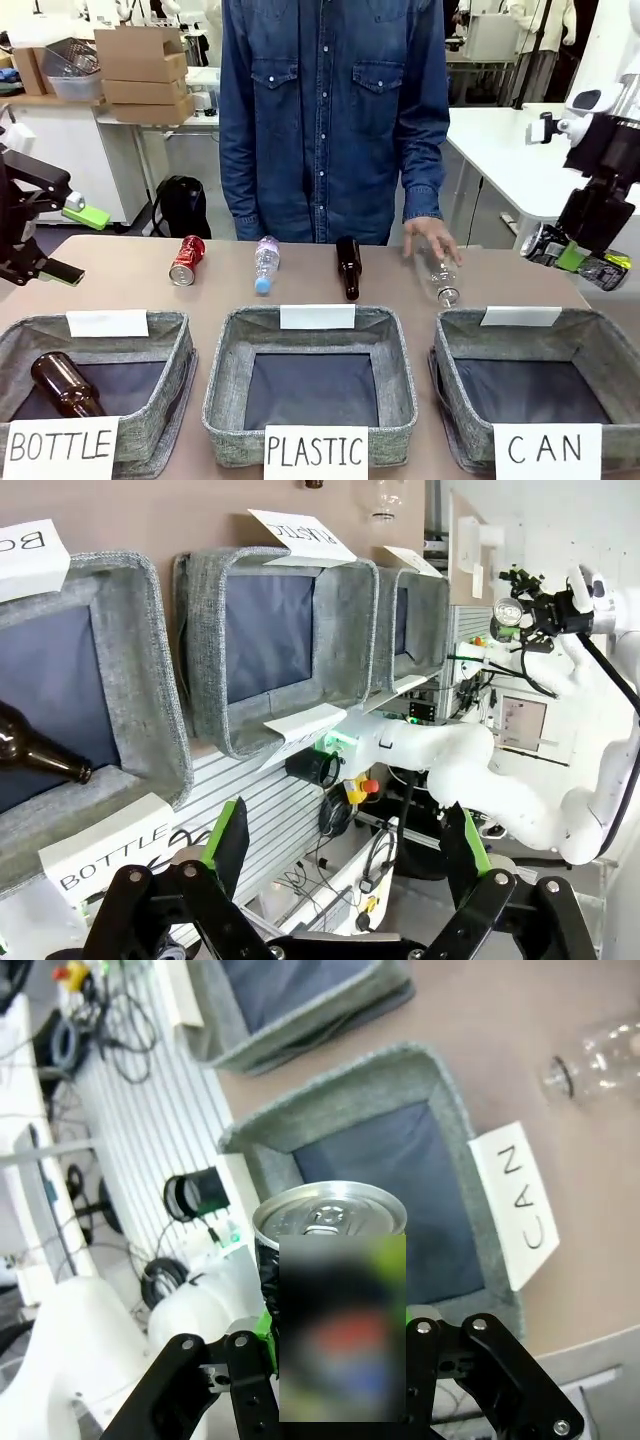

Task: Sort the can waste into the basket.
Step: Pick up the can waste from the table and place it in the right Fabric basket.

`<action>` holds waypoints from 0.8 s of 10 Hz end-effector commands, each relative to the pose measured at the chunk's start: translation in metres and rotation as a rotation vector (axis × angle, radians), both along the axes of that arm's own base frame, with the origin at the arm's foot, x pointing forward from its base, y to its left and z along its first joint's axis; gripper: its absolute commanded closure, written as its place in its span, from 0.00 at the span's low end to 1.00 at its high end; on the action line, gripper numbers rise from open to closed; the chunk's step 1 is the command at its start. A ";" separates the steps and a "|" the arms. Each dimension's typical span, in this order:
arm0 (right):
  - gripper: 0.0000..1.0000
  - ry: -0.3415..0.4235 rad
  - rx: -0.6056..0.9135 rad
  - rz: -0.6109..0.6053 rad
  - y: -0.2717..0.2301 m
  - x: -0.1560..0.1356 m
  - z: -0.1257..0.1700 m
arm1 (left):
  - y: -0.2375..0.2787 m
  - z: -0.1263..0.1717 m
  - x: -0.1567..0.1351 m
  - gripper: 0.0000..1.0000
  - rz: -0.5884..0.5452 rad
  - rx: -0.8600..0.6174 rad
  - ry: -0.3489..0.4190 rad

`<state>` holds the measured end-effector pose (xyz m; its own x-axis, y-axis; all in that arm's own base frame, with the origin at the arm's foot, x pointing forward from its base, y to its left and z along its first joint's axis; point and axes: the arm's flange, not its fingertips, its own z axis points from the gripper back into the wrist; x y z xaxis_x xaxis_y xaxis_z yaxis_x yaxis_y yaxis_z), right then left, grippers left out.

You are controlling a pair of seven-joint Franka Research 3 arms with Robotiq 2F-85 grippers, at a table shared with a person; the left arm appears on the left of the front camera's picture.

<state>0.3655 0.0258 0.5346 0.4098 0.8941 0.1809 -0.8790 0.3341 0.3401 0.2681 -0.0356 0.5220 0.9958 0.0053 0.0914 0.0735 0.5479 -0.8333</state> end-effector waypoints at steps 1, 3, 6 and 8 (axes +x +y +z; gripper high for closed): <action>1.00 0.001 -0.028 0.081 -0.002 -0.003 -0.006 | -0.001 -0.002 -0.001 0.00 -0.003 -0.019 0.000; 1.00 0.000 -0.040 0.077 -0.002 -0.004 -0.008 | -0.001 -0.002 -0.001 0.00 -0.003 -0.019 0.000; 0.00 0.013 -0.058 0.094 -0.002 -0.004 -0.007 | -0.001 -0.002 -0.001 0.00 -0.003 -0.019 0.000; 0.00 0.013 -0.066 0.095 -0.002 -0.007 -0.007 | -0.001 -0.002 -0.001 0.00 -0.003 -0.019 0.000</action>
